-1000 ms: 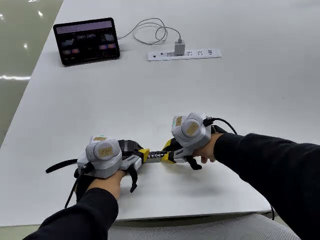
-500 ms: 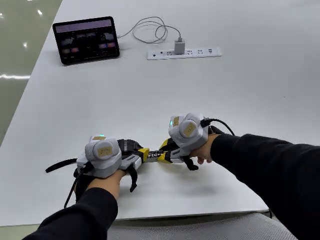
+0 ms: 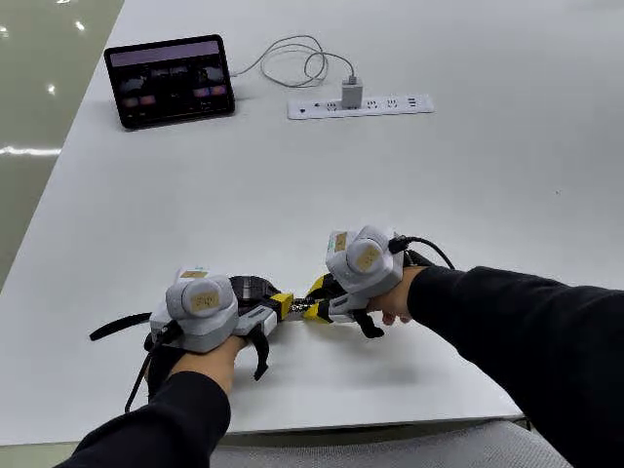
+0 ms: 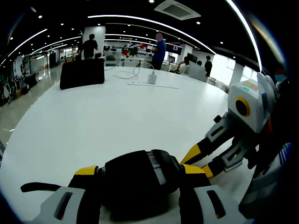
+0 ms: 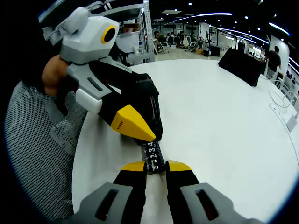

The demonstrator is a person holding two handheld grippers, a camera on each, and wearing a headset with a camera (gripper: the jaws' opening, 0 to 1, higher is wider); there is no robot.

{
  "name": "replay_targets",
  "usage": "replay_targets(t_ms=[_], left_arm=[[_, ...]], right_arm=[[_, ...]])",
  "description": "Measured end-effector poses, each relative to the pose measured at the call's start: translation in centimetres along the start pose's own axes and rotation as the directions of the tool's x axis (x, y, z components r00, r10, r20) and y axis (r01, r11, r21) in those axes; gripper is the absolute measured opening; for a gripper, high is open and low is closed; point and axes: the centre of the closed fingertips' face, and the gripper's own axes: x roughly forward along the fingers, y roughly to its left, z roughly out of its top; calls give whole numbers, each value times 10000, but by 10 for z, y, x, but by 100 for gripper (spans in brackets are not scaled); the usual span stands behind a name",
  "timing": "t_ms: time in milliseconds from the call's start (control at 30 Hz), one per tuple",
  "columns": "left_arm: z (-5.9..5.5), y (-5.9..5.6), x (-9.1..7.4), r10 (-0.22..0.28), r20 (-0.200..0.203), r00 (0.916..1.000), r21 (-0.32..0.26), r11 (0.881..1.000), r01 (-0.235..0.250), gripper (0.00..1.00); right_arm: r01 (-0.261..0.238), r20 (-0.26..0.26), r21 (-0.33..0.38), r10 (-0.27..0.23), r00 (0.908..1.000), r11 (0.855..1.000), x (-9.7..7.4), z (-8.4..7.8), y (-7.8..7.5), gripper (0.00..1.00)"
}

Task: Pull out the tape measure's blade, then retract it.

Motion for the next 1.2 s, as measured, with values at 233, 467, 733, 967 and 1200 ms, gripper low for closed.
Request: replay_targets(t_ms=[233,467,733,967,1200], left_arm=[[0,0,0,-5,10,10000,-12,10000,5,64],[0,0,0,-13,22,10000,-20,10000,13,64],[1,1,0,-37,27,10000,-46,10000,37,64],[1,0,0,-47,21,10000,-69,10000,47,64],[1,1,0,-64,32,10000,-63,10000,64,64]], right_arm=[[-32,-3,-22,32,10000,10000,2,1,1,12],[-18,20,-43,18,10000,10000,3,2,1,12],[-31,101,9,30,9999,10000,6,5,1,12],[-43,104,-10,44,9999,10000,8,7,2,12],[-68,164,-3,68,9998,10000,11,10,3,12]])
